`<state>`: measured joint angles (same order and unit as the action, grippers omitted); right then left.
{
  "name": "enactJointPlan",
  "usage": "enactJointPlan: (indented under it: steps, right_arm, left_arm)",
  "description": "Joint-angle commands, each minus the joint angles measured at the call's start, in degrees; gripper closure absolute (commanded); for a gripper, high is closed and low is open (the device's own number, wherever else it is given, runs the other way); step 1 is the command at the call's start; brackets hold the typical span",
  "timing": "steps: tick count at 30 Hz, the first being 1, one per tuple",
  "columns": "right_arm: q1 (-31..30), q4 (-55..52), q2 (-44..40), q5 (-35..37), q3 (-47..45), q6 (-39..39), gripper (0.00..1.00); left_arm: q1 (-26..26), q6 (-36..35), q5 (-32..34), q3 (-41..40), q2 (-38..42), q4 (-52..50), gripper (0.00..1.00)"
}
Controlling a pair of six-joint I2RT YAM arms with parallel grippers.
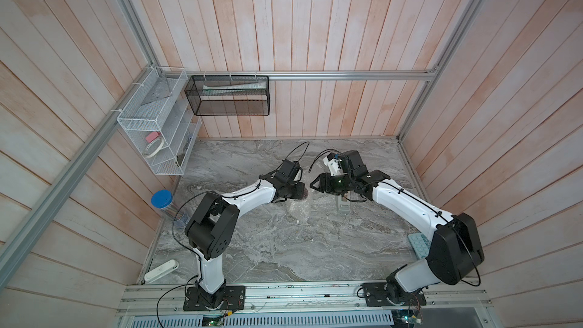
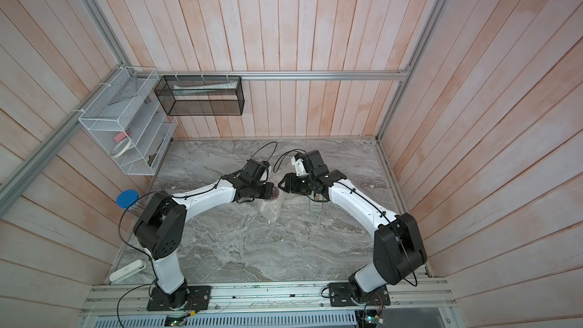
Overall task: Wrap mugs in bubble wrap
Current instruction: Wrap the mug in bubble wrap.
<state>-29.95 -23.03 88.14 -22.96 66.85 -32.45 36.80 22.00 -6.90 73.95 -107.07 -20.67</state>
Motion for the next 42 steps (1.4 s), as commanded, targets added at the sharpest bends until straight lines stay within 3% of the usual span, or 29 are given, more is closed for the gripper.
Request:
enactJointPlan:
  steps: [1, 8, 12, 19, 27, 35, 37, 40, 42]
  right_arm:
    - [0.18, -1.50, 3.34, 3.10, 0.65, 2.57, 0.46]
    - [1.41, 4.00, 5.80, 4.96, 0.30, 0.21, 0.46]
    - [5.33, 6.89, 4.94, 5.73, -1.84, -2.17, 0.44]
    - [11.63, 13.63, 9.93, 1.61, -0.12, 1.01, 0.26]
    - [12.75, 21.92, 18.64, -6.03, 2.23, -0.35, 0.28]
    - [12.66, 34.01, 20.85, -9.23, 0.43, -3.41, 0.56]
    - [12.65, 33.91, 21.20, -8.85, 0.82, -3.21, 0.56]
    - [12.65, 31.40, 23.13, -8.78, 3.11, -2.21, 0.43]
    - [12.63, 31.54, 24.36, -8.82, 3.79, -2.33, 0.41]
  left_arm:
    - [0.58, -1.52, 1.38, 1.02, -2.17, -2.01, 1.00]
    - [0.64, -1.42, -0.39, 1.17, -5.48, -0.38, 1.00]
    - [0.71, -1.45, -1.62, 1.42, -6.58, 0.35, 1.00]
    - [0.75, -1.67, -2.40, 0.01, -5.10, 2.48, 1.00]
    - [0.73, -2.20, -2.84, -0.80, -4.87, 3.25, 1.00]
    - [0.57, -2.48, -3.04, -1.35, -4.46, 3.53, 1.00]
    - [0.59, -2.53, -3.04, -1.68, -4.25, 3.81, 1.00]
    - [0.63, -2.47, -3.04, -2.11, -4.18, 4.10, 1.00]
    - [0.62, -2.40, -3.10, -2.41, -3.96, 4.30, 1.00]
